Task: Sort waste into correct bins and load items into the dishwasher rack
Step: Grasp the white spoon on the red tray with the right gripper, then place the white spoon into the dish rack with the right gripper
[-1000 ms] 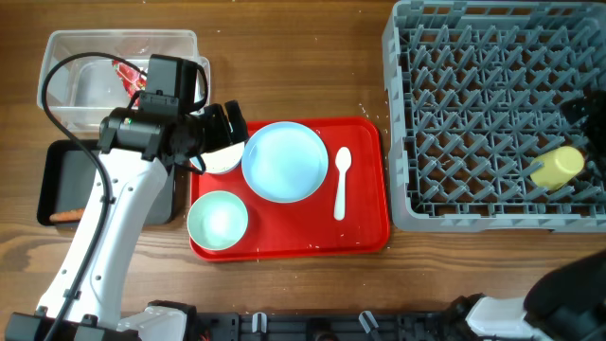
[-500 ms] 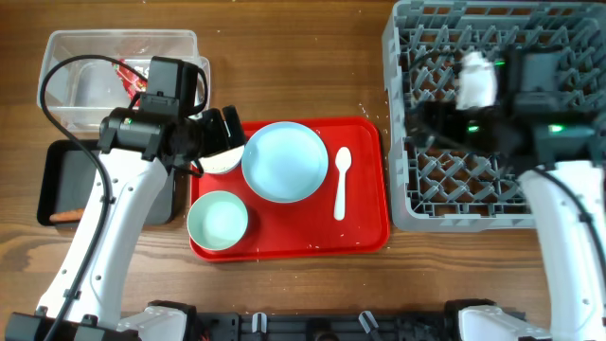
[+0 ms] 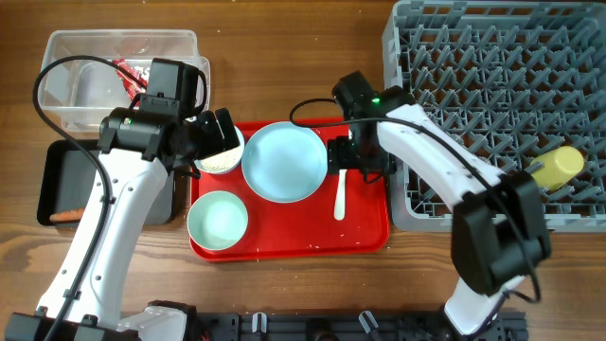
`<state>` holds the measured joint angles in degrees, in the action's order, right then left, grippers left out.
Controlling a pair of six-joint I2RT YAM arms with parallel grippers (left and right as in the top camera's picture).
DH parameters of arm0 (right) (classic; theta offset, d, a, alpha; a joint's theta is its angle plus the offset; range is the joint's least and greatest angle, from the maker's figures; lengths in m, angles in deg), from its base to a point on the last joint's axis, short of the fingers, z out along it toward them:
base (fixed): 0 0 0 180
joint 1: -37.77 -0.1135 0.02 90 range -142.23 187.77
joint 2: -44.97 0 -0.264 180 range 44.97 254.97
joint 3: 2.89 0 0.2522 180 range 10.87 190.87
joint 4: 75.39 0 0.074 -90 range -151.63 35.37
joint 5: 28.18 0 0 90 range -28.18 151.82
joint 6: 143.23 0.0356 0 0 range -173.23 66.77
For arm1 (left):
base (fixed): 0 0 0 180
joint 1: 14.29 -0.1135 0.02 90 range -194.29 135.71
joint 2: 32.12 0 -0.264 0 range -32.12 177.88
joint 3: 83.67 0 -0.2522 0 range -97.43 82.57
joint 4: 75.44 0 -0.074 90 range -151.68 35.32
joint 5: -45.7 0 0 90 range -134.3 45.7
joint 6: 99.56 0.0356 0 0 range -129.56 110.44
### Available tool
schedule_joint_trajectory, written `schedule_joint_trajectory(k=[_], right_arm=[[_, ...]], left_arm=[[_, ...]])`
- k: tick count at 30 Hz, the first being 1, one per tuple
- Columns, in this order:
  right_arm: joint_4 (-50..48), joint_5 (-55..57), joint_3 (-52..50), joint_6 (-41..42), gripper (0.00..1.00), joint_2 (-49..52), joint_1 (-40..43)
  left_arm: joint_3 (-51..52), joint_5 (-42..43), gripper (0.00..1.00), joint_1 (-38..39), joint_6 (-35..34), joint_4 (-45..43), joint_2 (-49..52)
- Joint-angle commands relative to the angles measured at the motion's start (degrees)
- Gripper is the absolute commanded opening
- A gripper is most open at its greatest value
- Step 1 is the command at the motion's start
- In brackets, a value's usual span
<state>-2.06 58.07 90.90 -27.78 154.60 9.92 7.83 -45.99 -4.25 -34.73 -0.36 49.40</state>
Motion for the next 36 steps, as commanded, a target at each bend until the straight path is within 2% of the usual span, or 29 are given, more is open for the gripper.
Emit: schedule_joint_trajectory(k=[1,7,10,14,20,27,31,34,36], right_arm=[[-1.66,2.08,0.13,3.21,0.86,4.2,-0.72],[-2.56,5.55,0.11,6.58,0.85,7.3,-1.44],[-2.58,5.68,0.11,6.69,0.73,7.3,-1.44],[-2.32,5.68,0.09,6.62,0.68,7.3,-1.44],[-1.88,5.64,0.0,6.64,0.68,7.3,-1.44],[-5.64,4.81,-4.68,6.64,0.67,7.3,-1.55],[-5.81,4.79,-4.68,6.64,0.54,7.3,-1.55],[-5.97,4.44,-4.68,6.62,0.39,7.3,-1.6],[-6.21,3.67,-4.68,6.62,0.33,7.28,-1.6]], left_arm=[[-0.37,-0.96,1.0,-0.31,-0.76,0.02,-0.94],[-0.37,-0.96,1.0,-0.31,-0.76,0.04,-0.94],[-0.37,-0.96,1.0,-0.31,-0.76,0.04,-0.94],[-0.37,-0.96,1.0,-0.31,-0.76,0.07,-0.94],[-0.37,-0.96,1.0,-0.31,-0.76,0.04,-0.94],[-0.37,-0.96,1.0,-0.31,-0.76,0.04,-0.94],[-0.37,-0.96,1.0,-0.31,-0.76,0.04,-0.94],[-0.37,-0.96,1.0,-0.31,-0.76,0.04,-0.94],[-0.37,-0.96,1.0,-0.31,-0.76,0.04,-0.94]])
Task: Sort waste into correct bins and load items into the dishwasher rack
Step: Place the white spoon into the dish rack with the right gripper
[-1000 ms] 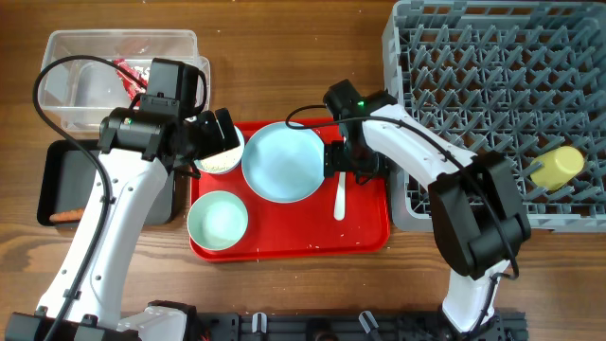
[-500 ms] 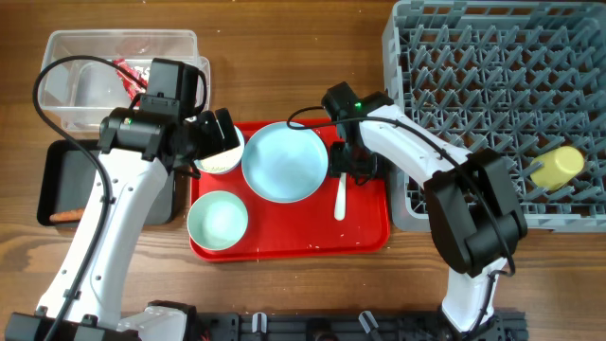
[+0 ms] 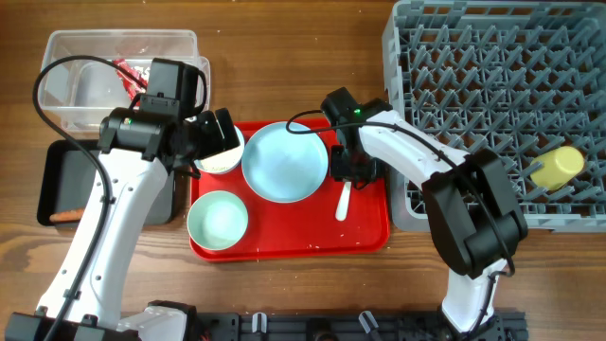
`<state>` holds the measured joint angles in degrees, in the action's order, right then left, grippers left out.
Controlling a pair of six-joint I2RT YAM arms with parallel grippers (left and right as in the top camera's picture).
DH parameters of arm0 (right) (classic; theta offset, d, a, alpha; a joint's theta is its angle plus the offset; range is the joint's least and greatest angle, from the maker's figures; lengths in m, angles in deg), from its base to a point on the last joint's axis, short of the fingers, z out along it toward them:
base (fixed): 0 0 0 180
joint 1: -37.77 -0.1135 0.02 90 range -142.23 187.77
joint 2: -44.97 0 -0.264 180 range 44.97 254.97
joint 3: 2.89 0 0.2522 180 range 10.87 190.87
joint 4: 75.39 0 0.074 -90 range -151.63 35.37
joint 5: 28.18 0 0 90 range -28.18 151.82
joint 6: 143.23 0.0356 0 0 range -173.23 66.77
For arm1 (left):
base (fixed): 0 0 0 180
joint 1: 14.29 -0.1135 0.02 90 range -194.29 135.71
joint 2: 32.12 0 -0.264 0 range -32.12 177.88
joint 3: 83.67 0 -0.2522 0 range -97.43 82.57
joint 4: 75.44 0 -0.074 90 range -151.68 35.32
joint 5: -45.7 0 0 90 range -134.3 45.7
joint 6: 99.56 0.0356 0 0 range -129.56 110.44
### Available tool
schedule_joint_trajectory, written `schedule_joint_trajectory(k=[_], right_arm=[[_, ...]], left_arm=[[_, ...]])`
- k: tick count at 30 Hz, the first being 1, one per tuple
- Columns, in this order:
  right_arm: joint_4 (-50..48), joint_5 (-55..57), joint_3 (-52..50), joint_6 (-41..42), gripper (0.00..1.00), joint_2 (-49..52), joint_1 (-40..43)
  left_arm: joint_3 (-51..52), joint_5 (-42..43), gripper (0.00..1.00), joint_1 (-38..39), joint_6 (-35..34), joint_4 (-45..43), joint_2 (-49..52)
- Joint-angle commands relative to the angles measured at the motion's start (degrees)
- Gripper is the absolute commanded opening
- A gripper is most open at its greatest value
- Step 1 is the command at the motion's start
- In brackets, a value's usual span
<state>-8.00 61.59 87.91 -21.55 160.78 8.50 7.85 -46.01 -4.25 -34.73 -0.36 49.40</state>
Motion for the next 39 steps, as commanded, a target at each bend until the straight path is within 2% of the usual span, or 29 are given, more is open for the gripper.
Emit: schedule_joint_trajectory(k=[1,5,7,11,16,21,24,27,32,39], right_arm=[[-0.26,0.15,-1.68,0.39,0.28,1.09,-0.17],[-0.31,0.17,-1.68,-0.11,0.18,1.09,-0.17],[-0.68,0.17,-1.68,-0.15,0.11,1.09,-0.17],[-0.72,0.2,-1.6,-0.2,0.04,0.66,0.37],[0.5,0.13,-0.17,-2.78,0.04,-2.89,0.59],[2.54,0.42,0.98,-7.78,0.04,-14.34,1.46],[2.58,3.45,0.98,-11.39,0.04,-25.88,5.81],[2.6,3.48,0.98,-17.18,0.04,-31.04,11.72],[3.15,3.06,-0.11,-25.59,0.05,-29.42,20.5],[2.97,-1.92,-0.83,-28.65,0.05,-20.35,21.22]], left_arm=[[-0.39,-0.94,1.0,-0.31,-0.76,0.04,-0.94],[-0.39,-0.94,1.0,-0.31,-0.76,0.07,-0.94],[-0.39,-0.94,1.0,-0.31,-0.76,0.04,-0.94],[-0.39,-0.94,1.0,-0.31,-0.76,0.07,-0.94],[-0.39,-0.94,1.0,-0.31,-0.76,0.04,-0.94],[-0.39,-0.94,1.0,-0.31,-0.76,0.04,-0.94],[-0.39,-0.94,1.0,-0.31,-0.76,0.04,-0.94],[-0.39,-0.94,1.0,-0.31,-0.76,0.02,-0.94],[-0.39,-0.94,1.0,-0.31,-0.76,0.04,-0.94],[-0.39,-0.94,1.0,-0.31,-0.79,0.07,-0.94]])
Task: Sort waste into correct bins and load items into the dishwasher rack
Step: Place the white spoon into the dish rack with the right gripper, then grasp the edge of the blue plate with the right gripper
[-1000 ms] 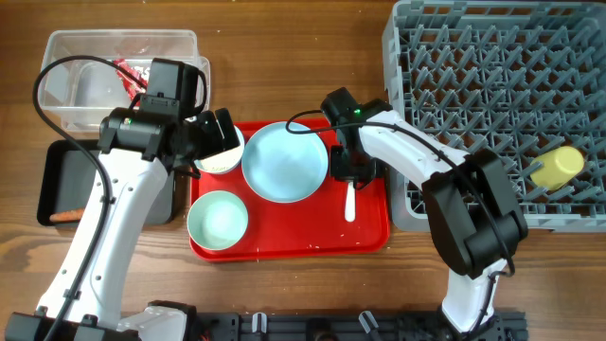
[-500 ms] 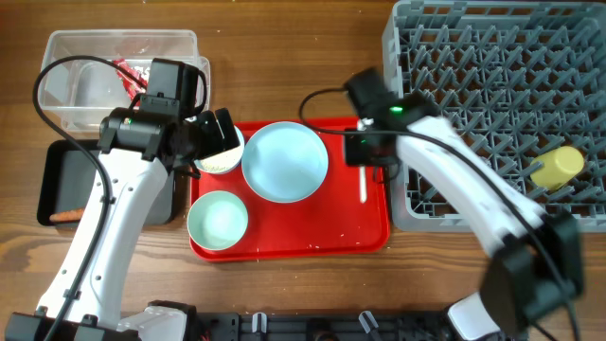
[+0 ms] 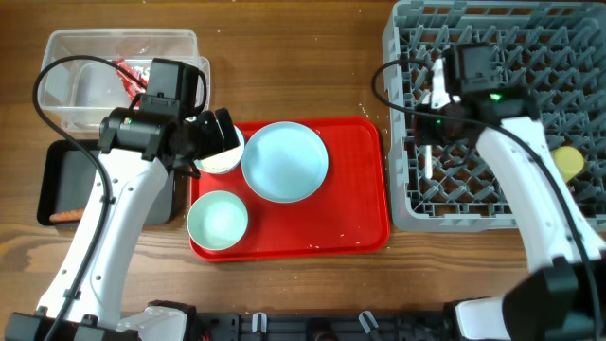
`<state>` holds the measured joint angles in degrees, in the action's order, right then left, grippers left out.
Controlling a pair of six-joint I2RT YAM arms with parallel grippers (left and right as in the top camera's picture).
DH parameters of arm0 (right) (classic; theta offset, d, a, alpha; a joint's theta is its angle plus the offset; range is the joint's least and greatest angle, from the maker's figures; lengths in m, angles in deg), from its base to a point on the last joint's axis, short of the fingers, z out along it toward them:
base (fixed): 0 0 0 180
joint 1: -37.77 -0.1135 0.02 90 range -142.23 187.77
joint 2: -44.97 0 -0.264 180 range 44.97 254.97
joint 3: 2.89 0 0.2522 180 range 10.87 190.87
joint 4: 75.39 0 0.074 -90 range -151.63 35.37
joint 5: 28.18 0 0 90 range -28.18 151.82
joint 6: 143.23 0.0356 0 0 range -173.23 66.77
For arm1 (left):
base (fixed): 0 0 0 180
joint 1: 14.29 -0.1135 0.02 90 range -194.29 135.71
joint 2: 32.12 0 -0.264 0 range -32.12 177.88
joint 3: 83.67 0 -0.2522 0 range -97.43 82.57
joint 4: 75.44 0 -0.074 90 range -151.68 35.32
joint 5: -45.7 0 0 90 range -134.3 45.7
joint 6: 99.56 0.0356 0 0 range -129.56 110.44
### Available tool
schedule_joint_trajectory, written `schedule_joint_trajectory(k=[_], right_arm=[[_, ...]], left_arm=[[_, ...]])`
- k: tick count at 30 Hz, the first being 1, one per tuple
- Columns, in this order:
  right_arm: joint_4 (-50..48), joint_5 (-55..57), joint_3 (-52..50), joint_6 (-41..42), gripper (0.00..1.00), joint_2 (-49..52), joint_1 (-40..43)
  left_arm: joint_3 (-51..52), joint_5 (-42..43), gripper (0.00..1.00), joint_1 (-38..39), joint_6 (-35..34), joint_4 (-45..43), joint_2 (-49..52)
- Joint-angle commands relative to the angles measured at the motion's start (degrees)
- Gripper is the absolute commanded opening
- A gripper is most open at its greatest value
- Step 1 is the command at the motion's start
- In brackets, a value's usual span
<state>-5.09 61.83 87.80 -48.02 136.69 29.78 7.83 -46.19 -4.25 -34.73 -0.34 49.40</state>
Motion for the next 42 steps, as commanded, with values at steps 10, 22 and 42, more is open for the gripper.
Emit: schedule_joint_trajectory(k=[10,22,42], right_arm=[[0.7,-1.81,0.35,1.03,0.45,6.58,-0.02],[-4.28,-12.09,5.46,3.98,0.56,1.53,-11.8],[-13.44,-7.04,5.46,17.59,0.18,30.36,-22.82]], left_arm=[[-0.37,-0.76,1.0,-0.31,-0.76,0.04,-0.94],[-0.37,-1.09,1.0,-0.33,-0.76,0.04,-0.94],[-0.37,-3.96,1.0,-7.98,-1.2,2.38,-0.94]])
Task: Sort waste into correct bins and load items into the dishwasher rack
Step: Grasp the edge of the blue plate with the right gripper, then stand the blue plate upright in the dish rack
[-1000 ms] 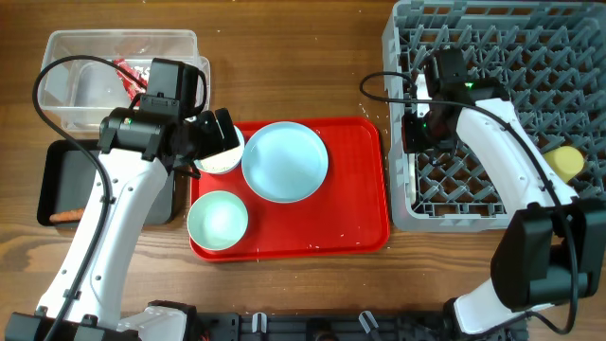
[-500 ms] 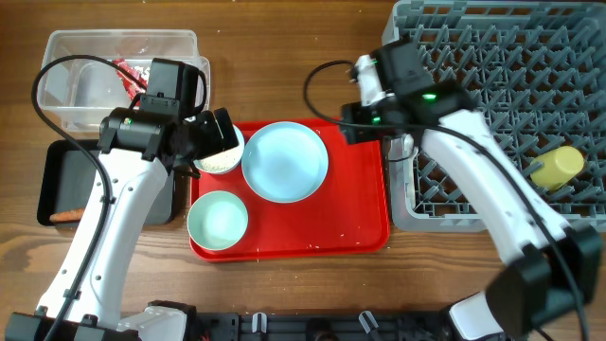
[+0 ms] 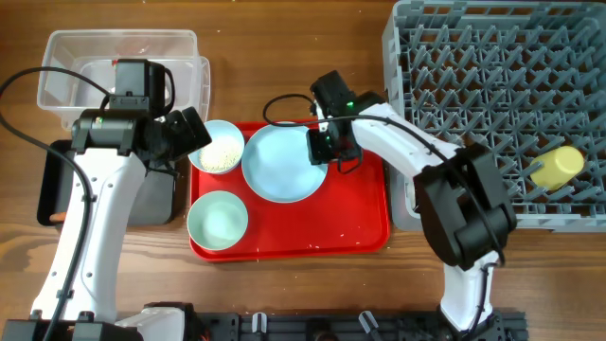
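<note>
A large light-blue plate (image 3: 280, 166) lies on the red tray (image 3: 350, 223). Left of it stands a white bowl of rice (image 3: 220, 147), and below that a small green bowl (image 3: 218, 217). My right gripper (image 3: 321, 149) is low over the plate's right rim, and its fingers look open around the edge. My left gripper (image 3: 189, 134) hovers just left of the rice bowl, apart from it; its fingers are too dark to read. No spoon shows on the tray. A yellow cup (image 3: 559, 167) lies in the grey dishwasher rack (image 3: 402, 204).
A clear plastic bin (image 3: 66, 57) stands at the back left, partly under my left arm. A black tray (image 3: 52, 185) sits below it at the table's left. The rack fills the right side, close against the red tray's right edge.
My right gripper was over the rack's left side with the white spoon; it is now back at the blue plate's right rim without it. My left gripper has shifted left, off the rice bowl.
The white spoon lay on the tray right of the plate, with my right gripper beside it. Then the gripper was down on the spoon, then held it over the rack. The spoon is now off the tray. My left gripper stayed at the rice bowl until now.
</note>
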`<state>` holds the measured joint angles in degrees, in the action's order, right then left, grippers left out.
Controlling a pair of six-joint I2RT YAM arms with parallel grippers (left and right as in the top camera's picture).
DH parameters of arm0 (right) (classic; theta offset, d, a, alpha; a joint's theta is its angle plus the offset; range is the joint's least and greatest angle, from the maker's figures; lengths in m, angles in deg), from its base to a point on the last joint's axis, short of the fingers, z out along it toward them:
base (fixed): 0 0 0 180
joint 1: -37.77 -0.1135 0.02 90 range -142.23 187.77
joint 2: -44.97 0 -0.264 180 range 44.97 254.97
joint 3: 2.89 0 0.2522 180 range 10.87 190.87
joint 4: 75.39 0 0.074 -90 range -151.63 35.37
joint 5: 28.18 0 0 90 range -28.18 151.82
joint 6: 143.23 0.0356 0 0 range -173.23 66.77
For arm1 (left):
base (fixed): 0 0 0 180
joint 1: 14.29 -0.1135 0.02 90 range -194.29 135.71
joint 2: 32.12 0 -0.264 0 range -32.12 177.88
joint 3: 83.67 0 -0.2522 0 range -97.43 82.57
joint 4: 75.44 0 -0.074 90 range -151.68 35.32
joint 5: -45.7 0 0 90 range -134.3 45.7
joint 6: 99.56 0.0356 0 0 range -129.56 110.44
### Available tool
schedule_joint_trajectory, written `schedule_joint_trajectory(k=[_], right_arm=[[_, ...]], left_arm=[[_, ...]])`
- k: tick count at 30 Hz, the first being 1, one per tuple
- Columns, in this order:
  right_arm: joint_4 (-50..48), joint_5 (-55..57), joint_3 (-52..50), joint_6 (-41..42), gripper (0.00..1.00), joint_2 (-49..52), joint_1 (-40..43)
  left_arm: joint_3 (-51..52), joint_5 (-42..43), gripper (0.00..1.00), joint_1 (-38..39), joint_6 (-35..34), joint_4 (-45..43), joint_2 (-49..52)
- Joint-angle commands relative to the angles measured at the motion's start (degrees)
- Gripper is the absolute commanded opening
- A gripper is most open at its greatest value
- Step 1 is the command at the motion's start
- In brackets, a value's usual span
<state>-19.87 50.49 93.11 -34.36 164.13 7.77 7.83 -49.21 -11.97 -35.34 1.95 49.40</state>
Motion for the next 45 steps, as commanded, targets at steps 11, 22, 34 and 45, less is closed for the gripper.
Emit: schedule_joint_trajectory(k=[11,22,34,45], right_arm=[[10.36,19.52,0.33,6.73,0.04,-2.45,1.86],[9.86,32.65,0.33,0.11,0.04,-30.03,9.14],[-22.99,63.34,0.31,-30.77,0.04,-35.08,33.14],[-50.93,49.88,0.24,-57.2,0.04,-19.8,50.86]], left_arm=[[-0.37,-0.94,1.0,-0.26,-0.59,0.11,-0.94],[-0.37,-0.92,1.0,-0.26,-0.59,0.13,-0.94],[-0.37,-0.92,1.0,-0.26,-0.59,0.07,-0.94],[-0.37,-0.92,1.0,-0.26,-0.59,0.09,-0.94]])
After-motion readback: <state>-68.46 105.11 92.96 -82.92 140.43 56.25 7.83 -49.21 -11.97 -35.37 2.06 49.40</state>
